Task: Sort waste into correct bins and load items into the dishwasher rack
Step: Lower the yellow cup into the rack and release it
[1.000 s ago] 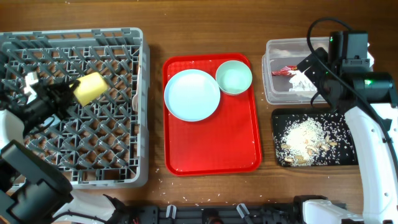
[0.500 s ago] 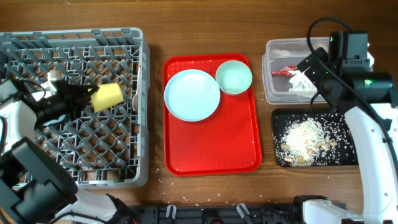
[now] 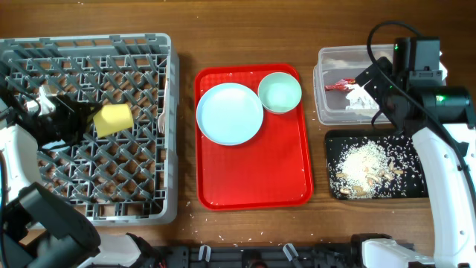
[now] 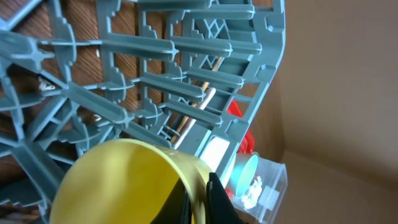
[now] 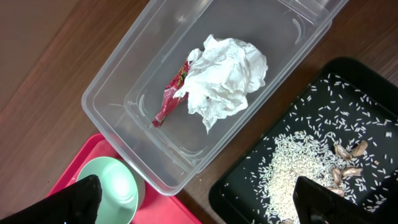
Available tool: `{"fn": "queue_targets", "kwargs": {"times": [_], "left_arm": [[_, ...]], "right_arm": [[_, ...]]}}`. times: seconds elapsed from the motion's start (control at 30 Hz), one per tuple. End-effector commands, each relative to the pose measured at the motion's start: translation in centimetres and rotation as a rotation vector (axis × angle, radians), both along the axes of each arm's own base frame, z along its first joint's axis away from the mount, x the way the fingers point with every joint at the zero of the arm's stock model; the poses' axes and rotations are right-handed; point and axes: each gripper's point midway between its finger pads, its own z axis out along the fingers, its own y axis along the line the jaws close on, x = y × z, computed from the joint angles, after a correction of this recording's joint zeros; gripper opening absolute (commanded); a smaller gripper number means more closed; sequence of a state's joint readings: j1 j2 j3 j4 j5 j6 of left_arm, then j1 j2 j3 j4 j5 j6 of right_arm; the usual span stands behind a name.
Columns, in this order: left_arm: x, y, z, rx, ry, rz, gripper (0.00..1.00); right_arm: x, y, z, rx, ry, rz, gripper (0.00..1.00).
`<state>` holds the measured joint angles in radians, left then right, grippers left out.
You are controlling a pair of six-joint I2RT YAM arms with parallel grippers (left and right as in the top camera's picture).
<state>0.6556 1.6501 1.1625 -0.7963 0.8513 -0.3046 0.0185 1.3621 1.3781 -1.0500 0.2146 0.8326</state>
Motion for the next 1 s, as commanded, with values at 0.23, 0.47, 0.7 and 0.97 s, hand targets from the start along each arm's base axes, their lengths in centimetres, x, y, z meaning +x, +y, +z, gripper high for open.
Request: {"fn": "queue_targets", "kwargs": {"times": [0.23,0.47,0.7,0.97], "left_arm": [[-0.4,-2.2,0.5,-0.185,-0.061,-0.05,0.04],[-0.5,-2.4,0.5,-0.201,-0.063,-0.053,0.04],[-1.3,-3.0,-1.5,-0.207,-0.04,-0.052,0.04],[-3.1,1.6,-6.5,0.114,0.188,0.046,0.17]], "right_arm": [[0.0,-0.4,0.8,-0.014,-0.025,-0.018,1.0],[0.0,-0.4,0.8,-0.014,-0.025,-0.018,1.0],[0.0,-0.4,0.8,-0.014,-0.025,-0.018,1.0],[0.0,-0.4,0.8,-0.014,-0.025,-0.018,1.0]]}}
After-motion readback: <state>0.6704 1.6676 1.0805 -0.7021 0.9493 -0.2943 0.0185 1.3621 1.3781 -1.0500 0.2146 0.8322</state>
